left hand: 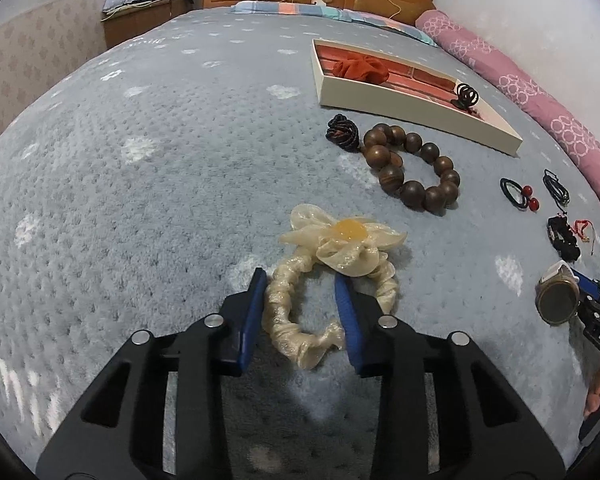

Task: Organize jewelry
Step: 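Move the left tool to the cream scrunchie while the right tool reaches the white-band watch, then grasp the cream scrunchie with the left tool while the right tool grasps the watch band, then carry both items into the tray and open both tools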

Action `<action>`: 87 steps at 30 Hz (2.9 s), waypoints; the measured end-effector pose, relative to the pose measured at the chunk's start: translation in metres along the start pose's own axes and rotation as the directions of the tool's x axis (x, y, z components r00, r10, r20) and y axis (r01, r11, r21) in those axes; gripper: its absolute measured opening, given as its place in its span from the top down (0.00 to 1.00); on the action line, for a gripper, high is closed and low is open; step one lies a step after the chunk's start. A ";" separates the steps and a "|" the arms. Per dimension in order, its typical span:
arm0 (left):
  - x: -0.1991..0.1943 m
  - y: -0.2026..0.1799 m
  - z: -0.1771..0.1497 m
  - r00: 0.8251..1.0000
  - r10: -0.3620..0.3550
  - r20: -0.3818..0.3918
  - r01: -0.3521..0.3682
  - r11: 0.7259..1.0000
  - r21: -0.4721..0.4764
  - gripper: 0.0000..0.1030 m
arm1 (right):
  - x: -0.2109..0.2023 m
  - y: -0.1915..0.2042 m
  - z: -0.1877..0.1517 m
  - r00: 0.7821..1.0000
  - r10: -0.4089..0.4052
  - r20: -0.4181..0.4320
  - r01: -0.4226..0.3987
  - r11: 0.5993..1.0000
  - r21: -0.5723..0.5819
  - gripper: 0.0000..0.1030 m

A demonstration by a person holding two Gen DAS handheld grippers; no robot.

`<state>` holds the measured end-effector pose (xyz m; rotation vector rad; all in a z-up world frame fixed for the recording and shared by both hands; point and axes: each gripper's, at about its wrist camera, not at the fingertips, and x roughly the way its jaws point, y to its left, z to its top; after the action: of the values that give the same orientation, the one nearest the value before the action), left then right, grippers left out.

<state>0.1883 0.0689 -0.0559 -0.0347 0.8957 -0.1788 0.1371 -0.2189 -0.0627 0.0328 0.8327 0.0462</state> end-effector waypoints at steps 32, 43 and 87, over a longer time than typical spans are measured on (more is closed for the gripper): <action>-0.029 -0.039 0.035 0.995 -0.027 0.092 0.019 0.996 0.090 0.93 | -0.033 -0.007 0.045 0.987 0.051 0.149 -0.050 0.999 -0.006 0.89; -0.018 -0.073 0.108 0.989 -0.051 0.137 0.034 0.992 0.123 0.93 | -0.025 -0.022 0.125 0.978 0.037 0.205 -0.038 0.999 -0.001 0.89; 0.164 -0.074 0.212 0.996 0.037 -0.078 -0.031 0.997 0.072 0.83 | 0.166 -0.097 0.221 0.998 -0.054 -0.024 0.057 0.988 0.145 0.86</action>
<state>0.4438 -0.0410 -0.0423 0.0537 0.9674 -0.1811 0.4147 -0.3096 -0.0408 0.1469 0.8554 -0.0667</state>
